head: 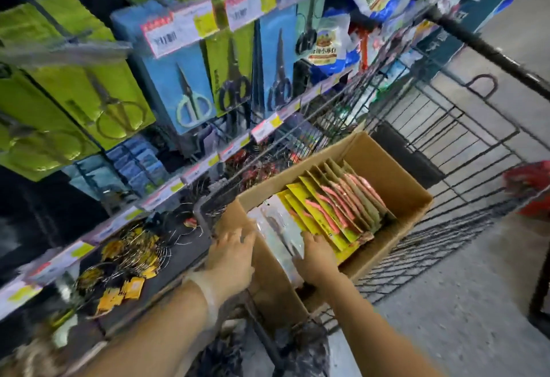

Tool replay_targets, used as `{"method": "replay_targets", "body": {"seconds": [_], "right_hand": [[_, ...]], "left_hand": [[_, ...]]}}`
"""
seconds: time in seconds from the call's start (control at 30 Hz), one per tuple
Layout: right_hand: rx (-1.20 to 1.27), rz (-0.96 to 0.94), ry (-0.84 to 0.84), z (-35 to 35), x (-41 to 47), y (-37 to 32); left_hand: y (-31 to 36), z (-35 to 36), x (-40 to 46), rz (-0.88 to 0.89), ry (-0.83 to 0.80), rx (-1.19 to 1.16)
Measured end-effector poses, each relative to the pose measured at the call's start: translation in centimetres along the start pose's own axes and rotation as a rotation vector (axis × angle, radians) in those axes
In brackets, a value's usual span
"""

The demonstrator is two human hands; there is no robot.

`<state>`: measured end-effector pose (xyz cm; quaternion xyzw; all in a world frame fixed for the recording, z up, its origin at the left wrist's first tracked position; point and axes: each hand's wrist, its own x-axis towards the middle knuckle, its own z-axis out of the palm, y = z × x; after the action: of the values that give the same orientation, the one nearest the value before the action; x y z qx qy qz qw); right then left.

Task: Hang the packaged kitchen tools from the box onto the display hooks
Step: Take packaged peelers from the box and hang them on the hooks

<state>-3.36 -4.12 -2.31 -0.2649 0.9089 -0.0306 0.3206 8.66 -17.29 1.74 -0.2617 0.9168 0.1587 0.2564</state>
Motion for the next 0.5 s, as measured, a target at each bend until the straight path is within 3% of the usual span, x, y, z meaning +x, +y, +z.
{"method": "replay_targets", "body": {"seconds": [0.3, 0.5], "right_hand": [[-0.015, -0.002, -0.257, 1.0, 6.0, 2.3], [0.002, 0.004, -0.31, 2.6, 8.1, 2.9]], "left_hand": [[2.6, 0.9, 0.6, -0.259, -0.013, -0.247], [4.6, 2.3, 0.1, -0.369, 0.076, -0.338]]}}
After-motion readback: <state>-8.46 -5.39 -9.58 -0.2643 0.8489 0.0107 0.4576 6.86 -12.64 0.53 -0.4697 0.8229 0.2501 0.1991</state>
